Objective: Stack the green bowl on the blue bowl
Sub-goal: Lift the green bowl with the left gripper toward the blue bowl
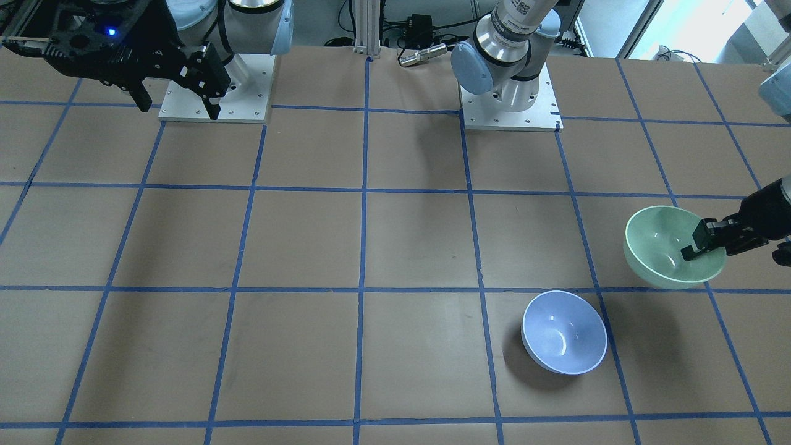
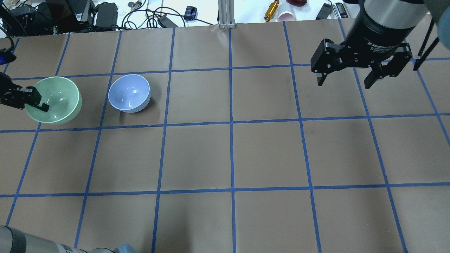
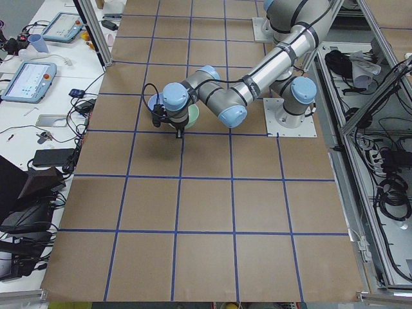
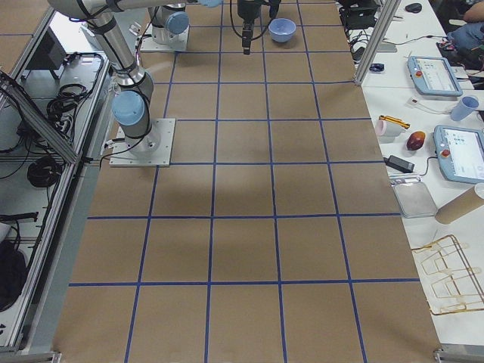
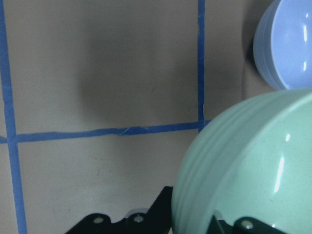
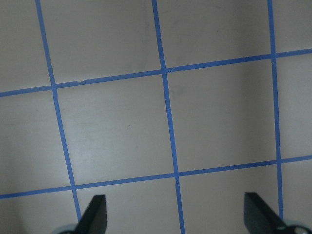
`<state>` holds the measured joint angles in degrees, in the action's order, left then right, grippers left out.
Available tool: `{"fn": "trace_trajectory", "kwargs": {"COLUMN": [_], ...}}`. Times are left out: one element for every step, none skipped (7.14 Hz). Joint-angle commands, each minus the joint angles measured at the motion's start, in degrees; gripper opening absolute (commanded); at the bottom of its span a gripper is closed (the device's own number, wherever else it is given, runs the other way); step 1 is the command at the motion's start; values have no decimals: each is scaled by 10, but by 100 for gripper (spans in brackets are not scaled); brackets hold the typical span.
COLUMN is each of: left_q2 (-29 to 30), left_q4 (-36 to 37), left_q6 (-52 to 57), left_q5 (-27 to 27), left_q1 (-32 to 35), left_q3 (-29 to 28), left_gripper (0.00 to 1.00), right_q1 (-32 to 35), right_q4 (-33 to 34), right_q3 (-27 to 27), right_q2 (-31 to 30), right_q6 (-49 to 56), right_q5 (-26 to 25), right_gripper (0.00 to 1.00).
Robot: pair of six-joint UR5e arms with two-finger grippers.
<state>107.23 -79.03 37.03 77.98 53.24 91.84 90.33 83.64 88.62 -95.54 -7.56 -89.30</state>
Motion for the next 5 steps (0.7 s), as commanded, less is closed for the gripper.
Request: {"fn": "trace_trajectory", "kwargs": {"left_q2": [21,31,39,48,64], "left_q4": [3,17,36,54,65], "left_q6": [-74,-93,-133,-153,-166], "left_q5": [0,0,-1,-1,-2], "left_q1": [55,82,105,123,130], "left_q3": [-12,-13,-14,-19,-24], "left_gripper": [0,0,0,0,0], "right_q1": [0,0,0,0,0], "right_q4": [0,0,0,0,0], "right_q3": [0,0,0,0,0], "right_q2": [0,0,0,0,0], "right_q6": [0,0,0,0,0], "right_q5": [0,0,0,0,0], "right_gripper": [100,100,100,100,100]}}
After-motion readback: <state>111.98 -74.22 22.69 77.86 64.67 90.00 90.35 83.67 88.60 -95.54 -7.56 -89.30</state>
